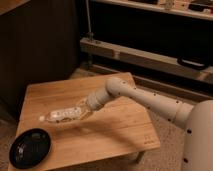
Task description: Place the bottle in the ceramic bowl
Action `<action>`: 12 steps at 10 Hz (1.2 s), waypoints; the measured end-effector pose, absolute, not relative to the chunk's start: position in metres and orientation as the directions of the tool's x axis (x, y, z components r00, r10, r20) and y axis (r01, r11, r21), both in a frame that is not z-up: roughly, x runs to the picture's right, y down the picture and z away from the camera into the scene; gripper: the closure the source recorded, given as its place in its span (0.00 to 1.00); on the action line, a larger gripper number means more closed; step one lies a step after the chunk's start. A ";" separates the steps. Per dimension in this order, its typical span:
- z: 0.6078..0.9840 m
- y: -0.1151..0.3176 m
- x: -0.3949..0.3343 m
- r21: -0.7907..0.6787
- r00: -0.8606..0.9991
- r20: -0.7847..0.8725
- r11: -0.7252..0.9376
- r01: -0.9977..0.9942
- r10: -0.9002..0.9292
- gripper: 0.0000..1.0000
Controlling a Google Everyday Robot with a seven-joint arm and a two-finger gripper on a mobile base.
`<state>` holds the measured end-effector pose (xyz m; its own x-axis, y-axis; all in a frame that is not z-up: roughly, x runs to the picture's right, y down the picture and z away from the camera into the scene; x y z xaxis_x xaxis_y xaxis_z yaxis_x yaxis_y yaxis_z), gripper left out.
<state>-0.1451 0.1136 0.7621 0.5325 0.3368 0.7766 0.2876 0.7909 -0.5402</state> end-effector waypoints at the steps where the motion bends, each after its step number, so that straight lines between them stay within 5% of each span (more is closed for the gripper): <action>1: 0.761 0.112 -0.151 -0.534 0.530 0.786 0.782 0.322 0.319 1.00; 7: 0.747 0.109 -0.283 -0.409 0.420 0.899 0.580 0.705 0.122 1.00; 12: 0.742 0.133 -0.299 -0.294 0.303 0.951 0.492 0.819 0.065 1.00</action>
